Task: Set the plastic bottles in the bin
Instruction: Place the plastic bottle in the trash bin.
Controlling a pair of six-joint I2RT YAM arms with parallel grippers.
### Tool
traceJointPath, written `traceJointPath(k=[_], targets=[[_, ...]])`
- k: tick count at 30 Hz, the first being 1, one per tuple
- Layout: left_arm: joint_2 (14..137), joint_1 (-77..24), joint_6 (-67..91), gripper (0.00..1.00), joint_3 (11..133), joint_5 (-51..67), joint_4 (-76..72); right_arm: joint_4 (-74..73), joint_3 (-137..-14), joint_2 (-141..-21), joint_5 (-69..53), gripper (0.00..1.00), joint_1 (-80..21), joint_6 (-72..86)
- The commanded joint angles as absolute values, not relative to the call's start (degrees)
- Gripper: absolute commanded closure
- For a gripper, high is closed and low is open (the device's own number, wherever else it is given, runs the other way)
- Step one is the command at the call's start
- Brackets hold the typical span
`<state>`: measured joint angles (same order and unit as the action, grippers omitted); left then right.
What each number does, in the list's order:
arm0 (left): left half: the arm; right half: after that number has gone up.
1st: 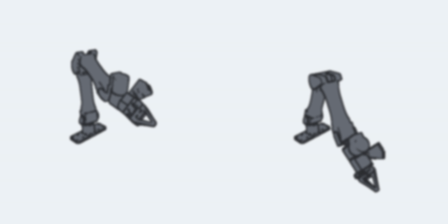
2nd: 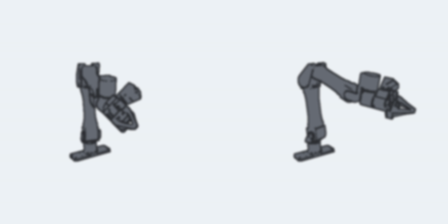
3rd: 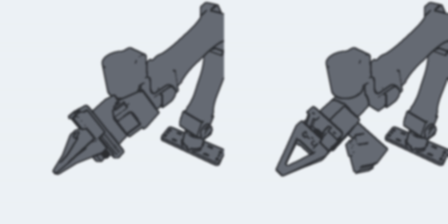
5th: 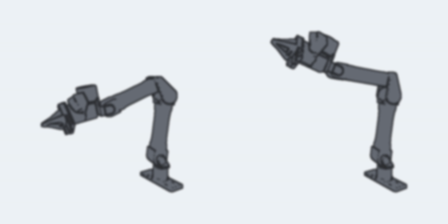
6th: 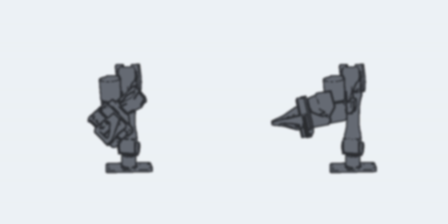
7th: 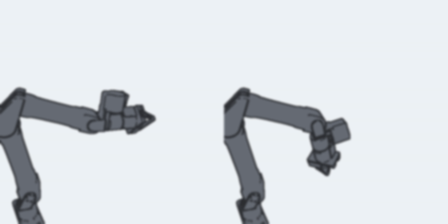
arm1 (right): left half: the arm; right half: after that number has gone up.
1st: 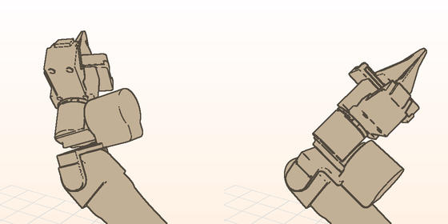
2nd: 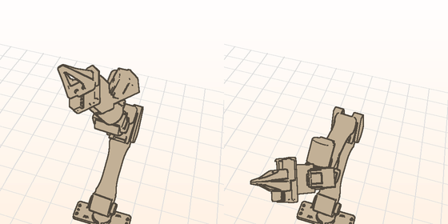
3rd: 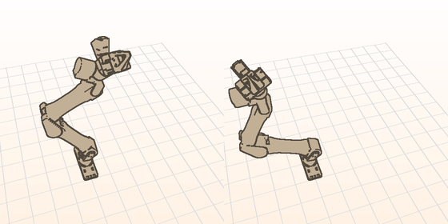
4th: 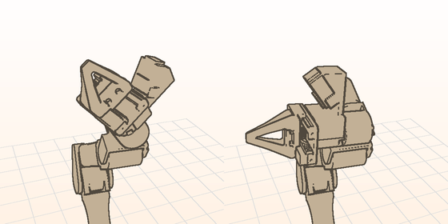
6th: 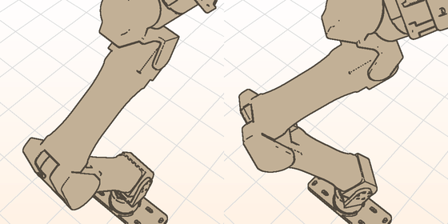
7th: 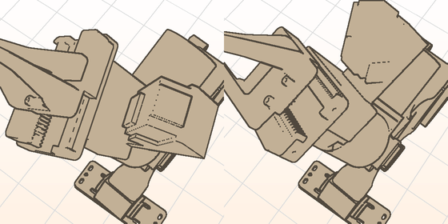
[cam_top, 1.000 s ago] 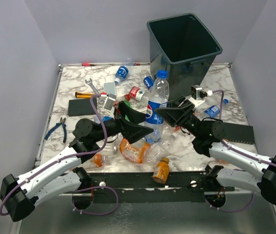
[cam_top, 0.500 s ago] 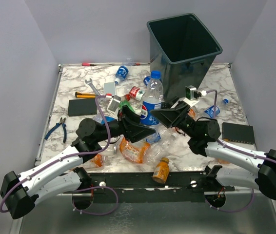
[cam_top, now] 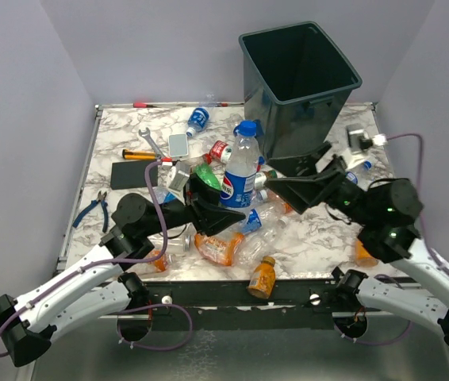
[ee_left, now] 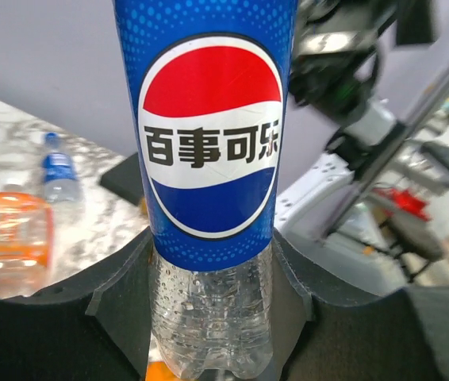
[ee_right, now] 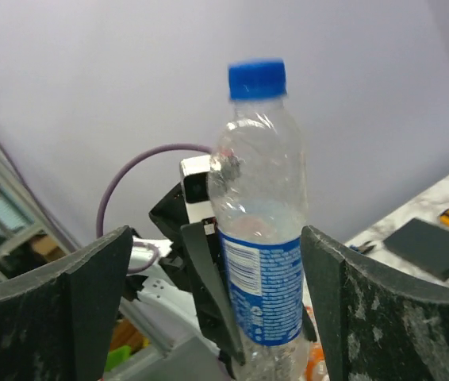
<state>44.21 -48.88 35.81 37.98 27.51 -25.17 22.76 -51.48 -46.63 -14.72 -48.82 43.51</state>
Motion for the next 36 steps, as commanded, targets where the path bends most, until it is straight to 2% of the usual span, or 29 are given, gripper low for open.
traceJointPath(k=[1,4,6,15,20,34,36], targets=[[41.81,-49.18,15.5,0.63,42.39,22.52,-5.27,-15.38,-63.81,-44.57,-8.28,0.11,-49.22,25.55],[40.74,-49.23,6.99,0.66,39.51,17.32,-2.4,-24.89,-71.86,-47.83,-0.62,0.13,-49.22,22.97],[40.46,-49.22,3.45,0.74,36.38,15.28,-4.14,-28.15,-76.47,-50.9,3.72,0.15,-49.22,22.39],[33.42,-49.26,0.26,0.77,25.56,7.86,-12.97,-30.64,-87.62,-63.95,2.73,0.21,-49.22,25.32],[29.45,-49.22,0.31,0.78,22.86,6.17,-13.84,-27.25,-85.82,-66.12,1.93,0.23,-49.22,27.92],[32.01,-49.23,1.91,0.78,23.29,8.28,-14.2,-20.83,-84.48,-70.02,-6.41,0.23,-49.22,32.43],[32.01,-49.23,2.24,0.78,23.29,8.41,-14.15,-21.07,-84.2,-70.57,-6.02,0.26,-49.22,32.35]])
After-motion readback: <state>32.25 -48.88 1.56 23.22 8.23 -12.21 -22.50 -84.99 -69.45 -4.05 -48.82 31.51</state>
